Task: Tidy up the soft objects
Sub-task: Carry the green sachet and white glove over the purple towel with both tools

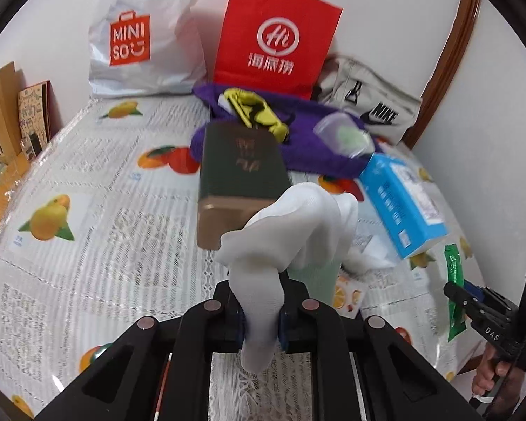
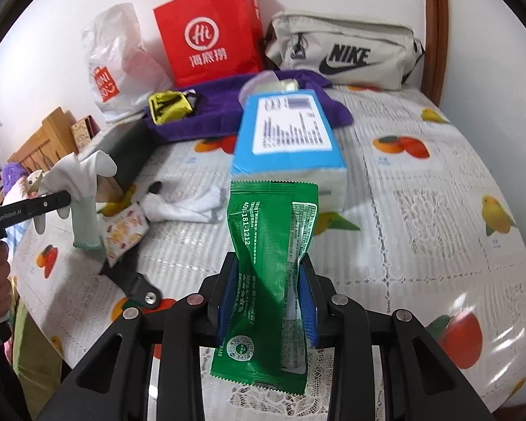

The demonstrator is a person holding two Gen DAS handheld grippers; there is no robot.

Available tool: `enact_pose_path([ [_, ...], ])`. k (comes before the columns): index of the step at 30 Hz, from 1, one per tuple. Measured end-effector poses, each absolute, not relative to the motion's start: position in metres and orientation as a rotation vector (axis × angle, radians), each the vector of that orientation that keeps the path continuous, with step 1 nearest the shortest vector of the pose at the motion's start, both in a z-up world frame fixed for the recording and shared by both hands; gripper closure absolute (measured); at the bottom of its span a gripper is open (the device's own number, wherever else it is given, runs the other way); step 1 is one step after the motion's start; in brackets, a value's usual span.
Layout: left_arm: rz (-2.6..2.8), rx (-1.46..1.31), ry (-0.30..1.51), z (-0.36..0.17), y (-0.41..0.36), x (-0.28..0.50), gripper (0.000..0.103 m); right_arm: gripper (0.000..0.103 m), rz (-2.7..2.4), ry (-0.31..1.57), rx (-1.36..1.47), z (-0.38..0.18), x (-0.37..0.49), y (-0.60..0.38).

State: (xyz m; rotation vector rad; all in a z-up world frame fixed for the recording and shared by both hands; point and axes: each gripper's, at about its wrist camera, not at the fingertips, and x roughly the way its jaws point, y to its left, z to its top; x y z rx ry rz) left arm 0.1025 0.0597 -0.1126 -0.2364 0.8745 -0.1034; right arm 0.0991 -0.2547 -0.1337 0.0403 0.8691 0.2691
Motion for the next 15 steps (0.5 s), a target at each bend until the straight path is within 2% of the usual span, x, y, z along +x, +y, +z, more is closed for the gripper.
enact_pose_path([
  [15,-0.07,-0.257,0.803,-0.063,0.07,0.107,0.09,0.07,0.311,0.777,0.032,-0.079,0.111,-0.248],
])
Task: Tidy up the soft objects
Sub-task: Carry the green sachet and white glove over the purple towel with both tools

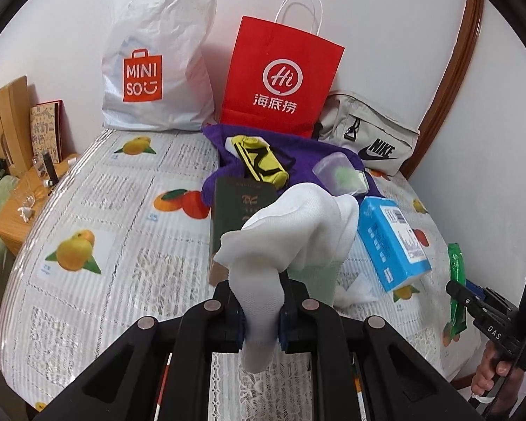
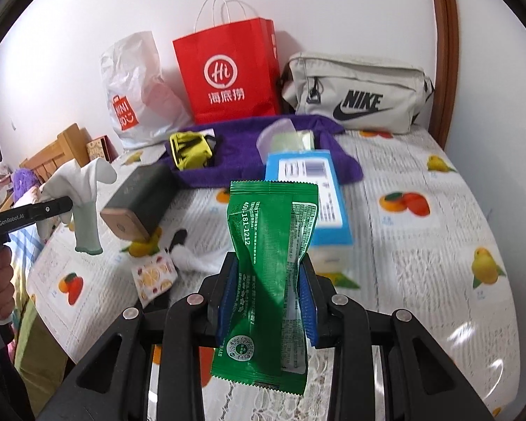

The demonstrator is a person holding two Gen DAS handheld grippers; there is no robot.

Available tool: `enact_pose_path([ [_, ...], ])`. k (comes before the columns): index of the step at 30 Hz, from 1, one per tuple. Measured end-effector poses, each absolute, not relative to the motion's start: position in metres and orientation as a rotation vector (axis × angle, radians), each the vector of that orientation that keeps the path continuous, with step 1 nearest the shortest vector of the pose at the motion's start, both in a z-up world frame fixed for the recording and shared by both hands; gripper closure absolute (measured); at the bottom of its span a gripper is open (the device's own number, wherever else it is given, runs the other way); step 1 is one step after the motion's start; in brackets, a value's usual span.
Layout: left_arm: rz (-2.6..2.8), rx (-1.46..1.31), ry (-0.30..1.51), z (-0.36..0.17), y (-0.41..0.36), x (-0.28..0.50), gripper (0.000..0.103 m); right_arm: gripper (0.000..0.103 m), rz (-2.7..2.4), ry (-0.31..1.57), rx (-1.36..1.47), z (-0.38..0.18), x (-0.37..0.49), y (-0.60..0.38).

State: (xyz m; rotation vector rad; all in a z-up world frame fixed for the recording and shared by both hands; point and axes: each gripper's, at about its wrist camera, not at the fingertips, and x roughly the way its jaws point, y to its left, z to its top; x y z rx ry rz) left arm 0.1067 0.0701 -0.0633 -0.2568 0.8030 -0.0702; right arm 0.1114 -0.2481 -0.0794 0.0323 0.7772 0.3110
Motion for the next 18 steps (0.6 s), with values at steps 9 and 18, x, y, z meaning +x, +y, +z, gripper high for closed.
enact_pose_path([
  [9,-0.075,-0.24,0.793,-0.046,0.063,0.132,0.09,0.07,0.338,0.746,0.043,-0.055,0.144,-0.245],
  [18,-0.066,-0.241,0.801,-0.039,0.061,0.169,0.09,0.07,0.389,0.745,0.083,-0.04,0.189,-0.236],
])
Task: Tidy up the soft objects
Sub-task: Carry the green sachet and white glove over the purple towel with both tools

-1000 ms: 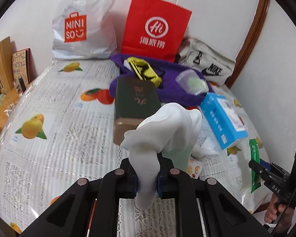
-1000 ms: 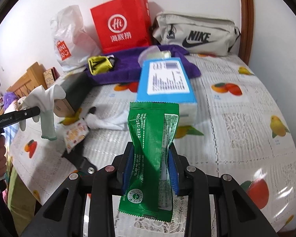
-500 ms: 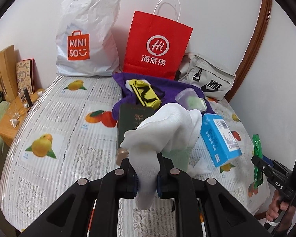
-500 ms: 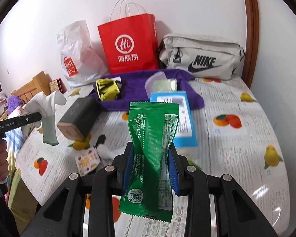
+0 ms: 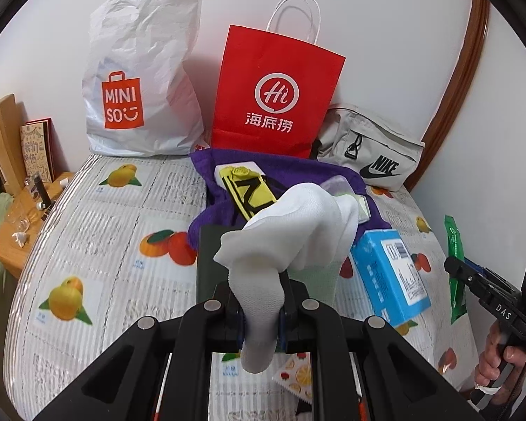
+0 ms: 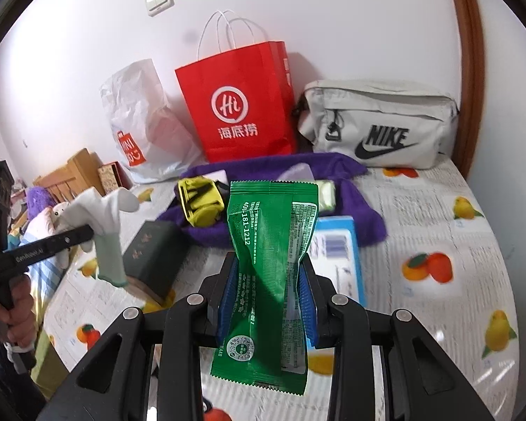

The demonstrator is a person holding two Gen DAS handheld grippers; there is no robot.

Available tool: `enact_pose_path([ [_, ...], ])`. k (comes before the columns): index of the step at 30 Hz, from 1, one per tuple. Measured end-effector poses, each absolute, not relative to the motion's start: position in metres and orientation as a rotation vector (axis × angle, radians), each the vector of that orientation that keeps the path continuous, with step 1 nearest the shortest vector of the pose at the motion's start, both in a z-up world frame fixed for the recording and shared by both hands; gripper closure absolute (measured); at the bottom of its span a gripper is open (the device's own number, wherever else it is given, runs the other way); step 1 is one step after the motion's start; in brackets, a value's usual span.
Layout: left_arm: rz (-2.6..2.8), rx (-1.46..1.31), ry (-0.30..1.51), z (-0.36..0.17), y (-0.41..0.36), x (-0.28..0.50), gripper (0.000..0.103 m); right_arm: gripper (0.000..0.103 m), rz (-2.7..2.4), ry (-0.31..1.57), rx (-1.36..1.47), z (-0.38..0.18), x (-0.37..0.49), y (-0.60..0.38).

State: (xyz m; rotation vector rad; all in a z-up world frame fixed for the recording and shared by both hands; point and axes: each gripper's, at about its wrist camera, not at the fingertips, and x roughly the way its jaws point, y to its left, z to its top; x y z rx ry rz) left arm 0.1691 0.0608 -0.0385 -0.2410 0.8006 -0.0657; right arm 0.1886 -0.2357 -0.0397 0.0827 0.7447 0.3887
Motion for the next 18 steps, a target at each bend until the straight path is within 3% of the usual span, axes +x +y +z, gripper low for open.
enact_pose_path([
  [18,-0.051,-0.236,0.837,-0.045,0.057,0.237,0.09,0.07,0.404,0.756,0.046,-0.037,0.276,-0.22],
])
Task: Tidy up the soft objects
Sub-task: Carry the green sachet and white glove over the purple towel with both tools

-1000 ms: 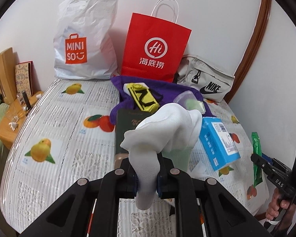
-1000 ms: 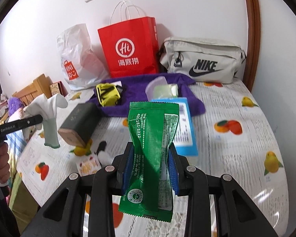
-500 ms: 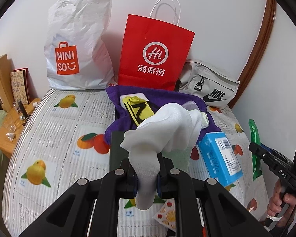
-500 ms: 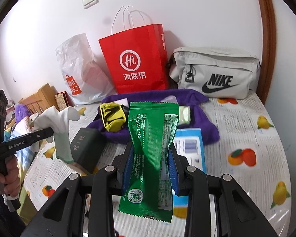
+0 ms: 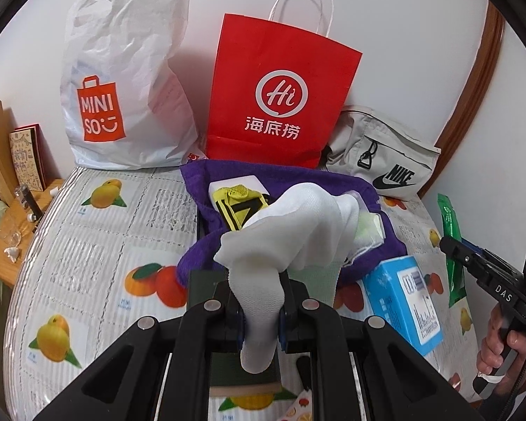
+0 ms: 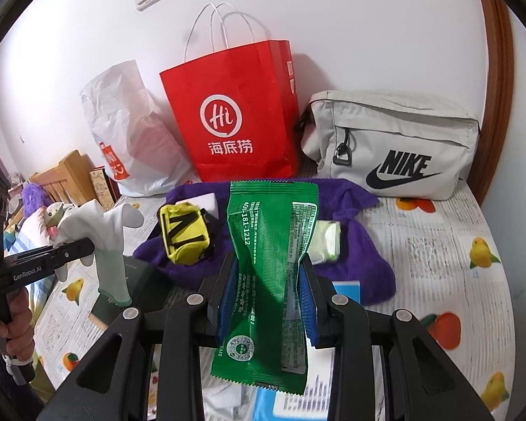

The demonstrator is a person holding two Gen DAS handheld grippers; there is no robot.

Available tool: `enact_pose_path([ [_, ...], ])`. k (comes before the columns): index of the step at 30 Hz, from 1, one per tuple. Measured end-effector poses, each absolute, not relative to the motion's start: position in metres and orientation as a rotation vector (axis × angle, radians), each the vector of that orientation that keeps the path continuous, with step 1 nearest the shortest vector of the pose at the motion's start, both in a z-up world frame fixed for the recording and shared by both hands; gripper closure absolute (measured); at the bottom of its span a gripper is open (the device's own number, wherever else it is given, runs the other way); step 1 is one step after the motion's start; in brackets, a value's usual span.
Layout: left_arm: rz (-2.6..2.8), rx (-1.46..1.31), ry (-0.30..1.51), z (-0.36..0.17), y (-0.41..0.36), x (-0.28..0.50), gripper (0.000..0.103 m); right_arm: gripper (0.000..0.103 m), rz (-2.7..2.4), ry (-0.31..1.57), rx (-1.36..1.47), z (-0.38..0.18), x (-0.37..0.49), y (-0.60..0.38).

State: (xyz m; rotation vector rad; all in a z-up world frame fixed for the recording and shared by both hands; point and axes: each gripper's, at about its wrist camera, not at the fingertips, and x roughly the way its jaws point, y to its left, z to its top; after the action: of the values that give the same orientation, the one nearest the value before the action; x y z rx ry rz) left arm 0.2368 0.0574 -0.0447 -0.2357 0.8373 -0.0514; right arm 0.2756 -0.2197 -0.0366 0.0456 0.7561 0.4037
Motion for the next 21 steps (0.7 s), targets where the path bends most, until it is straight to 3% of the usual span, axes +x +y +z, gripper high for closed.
enact_pose_path([
  [21,-0.044,-0.253,0.896,-0.067,0.059,0.316,0.09,0.07,0.394,0.807,0.035,-0.058,0.369,-0.215],
])
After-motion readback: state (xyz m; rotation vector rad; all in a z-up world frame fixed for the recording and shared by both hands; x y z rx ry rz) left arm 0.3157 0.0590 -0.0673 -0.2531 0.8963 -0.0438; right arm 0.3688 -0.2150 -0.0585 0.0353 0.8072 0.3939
